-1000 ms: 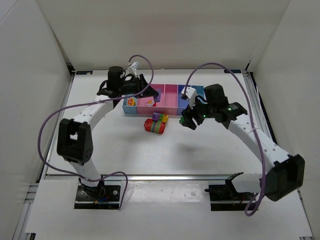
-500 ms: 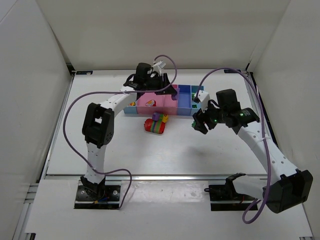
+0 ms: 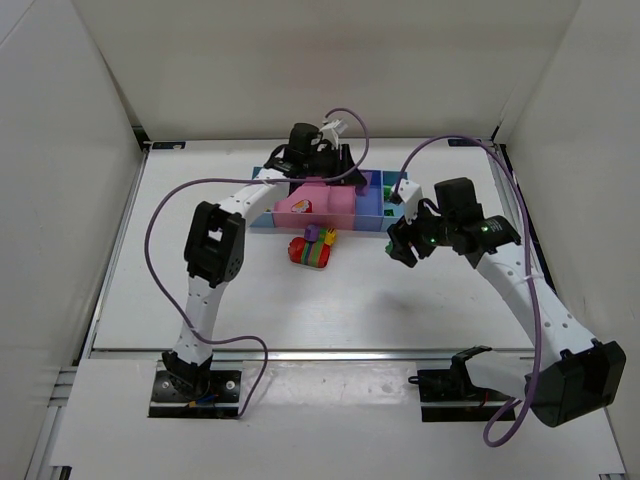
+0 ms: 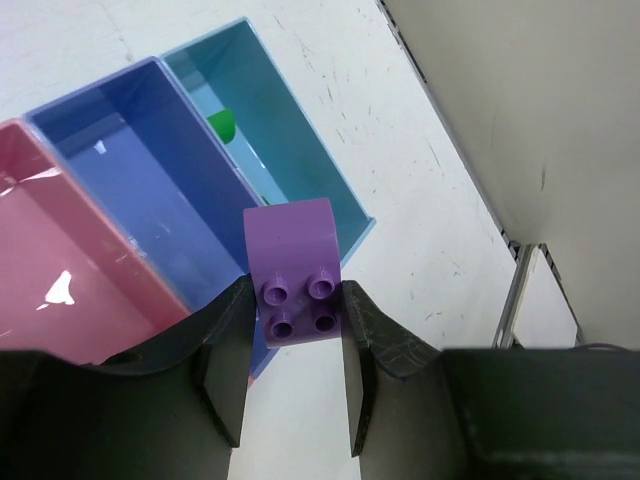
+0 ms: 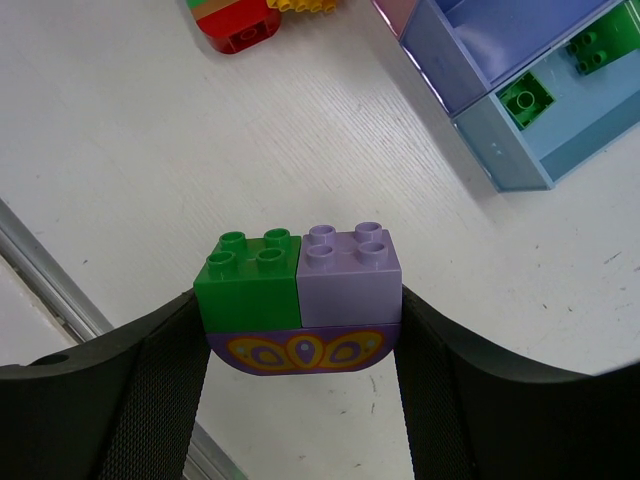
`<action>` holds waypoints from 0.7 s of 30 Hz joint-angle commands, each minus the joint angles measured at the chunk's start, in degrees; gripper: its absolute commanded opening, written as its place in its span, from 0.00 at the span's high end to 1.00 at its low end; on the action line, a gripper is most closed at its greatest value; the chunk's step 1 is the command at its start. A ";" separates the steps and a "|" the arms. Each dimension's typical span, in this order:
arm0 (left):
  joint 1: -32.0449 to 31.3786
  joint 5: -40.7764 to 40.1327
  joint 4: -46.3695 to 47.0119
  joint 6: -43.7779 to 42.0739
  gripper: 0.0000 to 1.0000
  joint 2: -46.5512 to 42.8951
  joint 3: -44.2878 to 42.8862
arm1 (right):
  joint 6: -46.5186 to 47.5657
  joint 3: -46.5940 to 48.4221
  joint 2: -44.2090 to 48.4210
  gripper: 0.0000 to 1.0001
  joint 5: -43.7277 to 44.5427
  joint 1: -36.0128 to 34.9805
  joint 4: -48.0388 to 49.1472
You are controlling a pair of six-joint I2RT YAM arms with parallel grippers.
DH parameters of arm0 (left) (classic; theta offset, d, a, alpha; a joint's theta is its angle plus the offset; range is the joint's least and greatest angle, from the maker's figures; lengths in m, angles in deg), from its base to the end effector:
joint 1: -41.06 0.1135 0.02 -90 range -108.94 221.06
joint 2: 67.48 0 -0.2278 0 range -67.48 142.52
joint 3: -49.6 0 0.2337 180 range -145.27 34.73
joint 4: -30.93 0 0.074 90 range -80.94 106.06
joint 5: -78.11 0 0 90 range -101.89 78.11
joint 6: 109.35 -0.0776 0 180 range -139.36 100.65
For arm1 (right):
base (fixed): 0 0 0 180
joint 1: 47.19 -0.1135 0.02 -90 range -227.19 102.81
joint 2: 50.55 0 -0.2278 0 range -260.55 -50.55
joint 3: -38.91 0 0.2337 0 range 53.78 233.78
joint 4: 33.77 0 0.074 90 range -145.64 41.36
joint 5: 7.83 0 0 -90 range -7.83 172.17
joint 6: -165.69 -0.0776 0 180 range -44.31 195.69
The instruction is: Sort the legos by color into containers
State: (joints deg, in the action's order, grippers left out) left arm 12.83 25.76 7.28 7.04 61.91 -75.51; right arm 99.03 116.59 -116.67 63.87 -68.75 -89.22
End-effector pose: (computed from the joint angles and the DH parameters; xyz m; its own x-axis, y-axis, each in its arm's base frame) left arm 0.4333 -0.2864 0.2087 -0.7475 0.0019 -0.6643 0.5780 0.4947 -0.6490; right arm 0.2358 0.1194 0.2663 -0.3704 -0.5508 -0.7479 -0.7690 0.6335 -0.0857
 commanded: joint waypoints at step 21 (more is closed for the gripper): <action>-2.27 -4.34 0.08 -0.46 0.63 7.02 -7.71 | 0.40 -0.32 2.32 1.00 -0.68 2.14 -0.91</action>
State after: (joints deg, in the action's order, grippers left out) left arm 10.58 22.40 7.08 7.04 70.01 -80.88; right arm 98.81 116.28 -115.01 64.04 -67.03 -89.33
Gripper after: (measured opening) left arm 0.467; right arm 0.701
